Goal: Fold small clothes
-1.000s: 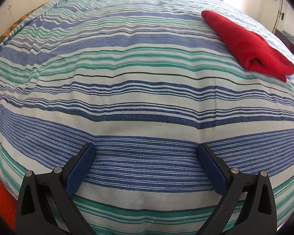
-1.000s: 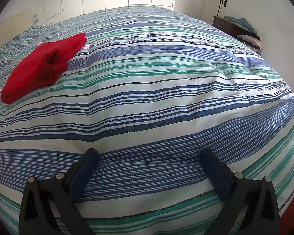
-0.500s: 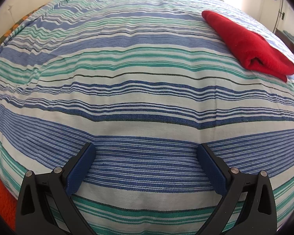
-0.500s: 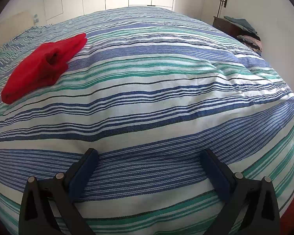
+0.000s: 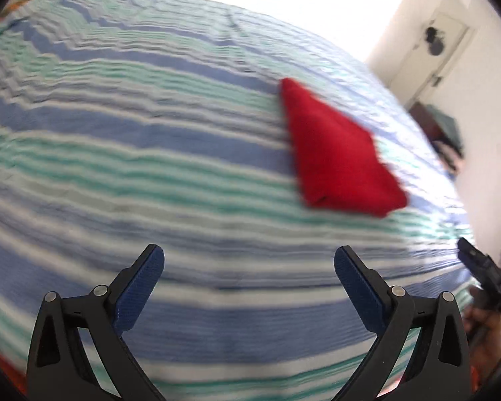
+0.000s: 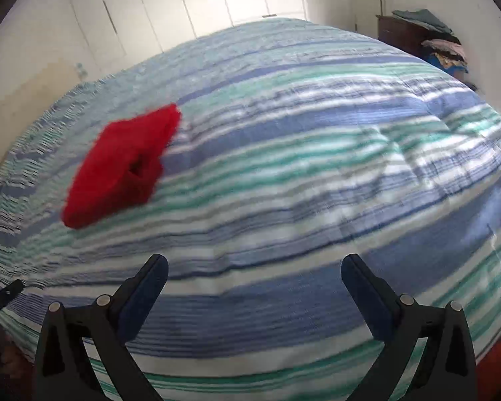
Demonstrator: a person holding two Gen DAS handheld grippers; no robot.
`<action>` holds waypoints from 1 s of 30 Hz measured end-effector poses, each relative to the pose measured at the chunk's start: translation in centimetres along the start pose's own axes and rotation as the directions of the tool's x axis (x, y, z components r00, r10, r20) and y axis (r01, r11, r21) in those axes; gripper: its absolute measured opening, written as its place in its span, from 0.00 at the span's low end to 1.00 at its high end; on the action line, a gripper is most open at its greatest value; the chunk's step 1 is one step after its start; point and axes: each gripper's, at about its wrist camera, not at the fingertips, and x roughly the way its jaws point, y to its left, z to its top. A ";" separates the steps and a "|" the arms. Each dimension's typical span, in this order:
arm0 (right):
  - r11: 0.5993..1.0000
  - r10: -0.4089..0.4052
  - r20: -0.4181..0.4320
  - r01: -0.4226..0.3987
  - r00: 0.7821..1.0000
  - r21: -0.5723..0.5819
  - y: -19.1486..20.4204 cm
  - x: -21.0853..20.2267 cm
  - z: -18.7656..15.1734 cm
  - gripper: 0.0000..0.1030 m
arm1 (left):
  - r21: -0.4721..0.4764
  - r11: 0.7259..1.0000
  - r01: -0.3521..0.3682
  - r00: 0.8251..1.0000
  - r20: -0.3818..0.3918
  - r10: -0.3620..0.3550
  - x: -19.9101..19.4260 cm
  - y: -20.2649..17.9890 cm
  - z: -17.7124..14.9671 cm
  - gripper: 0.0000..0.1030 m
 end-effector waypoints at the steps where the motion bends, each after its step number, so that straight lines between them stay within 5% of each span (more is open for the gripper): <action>1: 0.999 0.042 0.010 -0.042 0.999 -0.012 0.5 0.3 1.3 0.99 | 0.011 0.999 0.033 0.999 -0.011 -0.033 0.8 -0.7 1.2 0.99; 5: 0.962 0.272 -0.062 -0.273 0.960 -0.012 2.4 5.9 8.2 0.99 | 0.007 0.995 0.100 0.993 -0.065 -0.099 6.3 -2.2 6.3 0.99; 8: 0.919 0.394 -0.169 -0.386 0.903 0.082 3.2 13.2 12.3 0.99 | 0.029 0.997 0.069 0.992 -0.111 -0.065 10.0 -3.0 8.2 0.99; 12: 0.901 0.431 -0.240 -0.400 0.870 0.170 4.0 21.3 15.1 0.97 | 0.024 0.995 0.094 0.980 -0.176 -0.089 13.3 -3.4 9.3 0.99; 15: 0.856 0.510 -0.272 -0.452 0.816 0.250 5.2 26.0 16.1 0.92 | 0.009 0.991 0.133 0.965 -0.229 -0.127 15.0 -3.6 9.1 0.99; 17: 0.862 0.503 -0.332 -0.436 0.798 0.258 6.6 28.6 16.0 0.86 | -0.011 0.990 0.140 0.954 -0.264 -0.138 16.2 -3.7 8.9 0.94; 19: 0.895 0.445 -0.368 -0.393 0.817 0.210 7.8 29.6 15.7 0.78 | -0.015 0.990 0.137 0.953 -0.272 -0.136 16.5 -3.8 8.7 0.35; 20: 0.908 0.419 -0.376 -0.380 0.826 0.178 8.5 29.8 15.7 0.57 | -0.034 0.989 0.143 0.947 -0.286 -0.147 16.5 -4.0 8.7 0.35; 21: 0.907 0.420 -0.383 -0.389 0.822 0.159 9.0 29.9 15.8 0.23 | -0.026 0.991 0.131 0.953 -0.272 -0.133 16.0 -4.3 8.8 0.28; 25: 0.912 0.387 -0.332 -0.411 0.860 -0.002 11.6 26.3 17.1 0.20 | 0.069 0.990 0.124 0.974 -0.199 -0.108 11.7 -6.6 9.4 0.23; 30: 0.871 0.437 -0.279 -0.480 0.855 -0.108 14.3 21.0 18.6 0.20 | 0.120 0.984 0.130 0.984 -0.141 -0.112 6.6 -7.5 9.5 0.23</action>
